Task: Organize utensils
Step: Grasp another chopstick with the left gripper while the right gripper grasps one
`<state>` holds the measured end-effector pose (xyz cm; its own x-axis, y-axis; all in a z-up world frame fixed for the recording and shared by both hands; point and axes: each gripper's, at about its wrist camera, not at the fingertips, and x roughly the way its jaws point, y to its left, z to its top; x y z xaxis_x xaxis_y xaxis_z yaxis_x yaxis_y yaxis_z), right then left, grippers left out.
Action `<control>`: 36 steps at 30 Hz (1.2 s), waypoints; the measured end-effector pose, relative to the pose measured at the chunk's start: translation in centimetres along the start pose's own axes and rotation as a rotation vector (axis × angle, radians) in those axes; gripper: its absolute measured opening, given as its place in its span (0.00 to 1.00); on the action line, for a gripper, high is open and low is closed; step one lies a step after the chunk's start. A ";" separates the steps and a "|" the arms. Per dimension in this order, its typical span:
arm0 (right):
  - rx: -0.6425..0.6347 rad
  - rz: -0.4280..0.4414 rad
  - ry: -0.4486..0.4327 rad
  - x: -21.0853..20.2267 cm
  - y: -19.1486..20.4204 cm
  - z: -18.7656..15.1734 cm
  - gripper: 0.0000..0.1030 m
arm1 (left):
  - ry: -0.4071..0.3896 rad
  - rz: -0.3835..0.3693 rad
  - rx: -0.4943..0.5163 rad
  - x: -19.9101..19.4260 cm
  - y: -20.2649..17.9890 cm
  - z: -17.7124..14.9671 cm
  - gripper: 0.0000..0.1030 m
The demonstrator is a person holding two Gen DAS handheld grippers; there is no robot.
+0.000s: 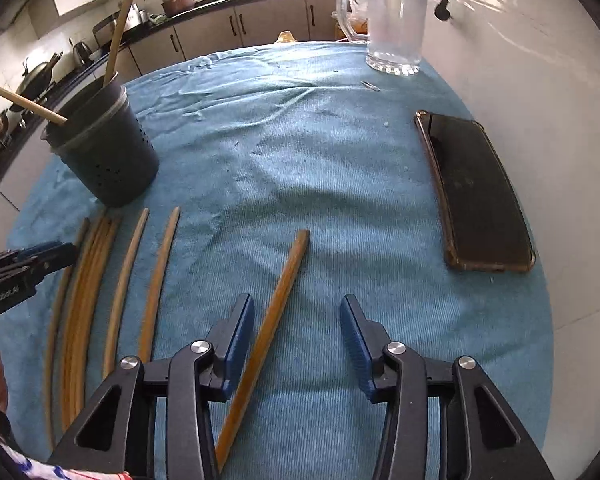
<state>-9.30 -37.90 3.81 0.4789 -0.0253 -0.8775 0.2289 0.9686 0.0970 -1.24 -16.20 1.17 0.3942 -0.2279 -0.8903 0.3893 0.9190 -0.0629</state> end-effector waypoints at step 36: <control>0.031 0.154 -0.361 -12.3 2.8 0.5 0.07 | -0.405 -0.120 0.006 -16.6 0.2 -1.8 0.07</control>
<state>-14.13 -34.96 15.15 0.7758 0.0291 -0.6303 0.1541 0.9600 0.2340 -9.21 -11.65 15.08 0.6403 -0.4426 -0.6279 0.4570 0.8764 -0.1518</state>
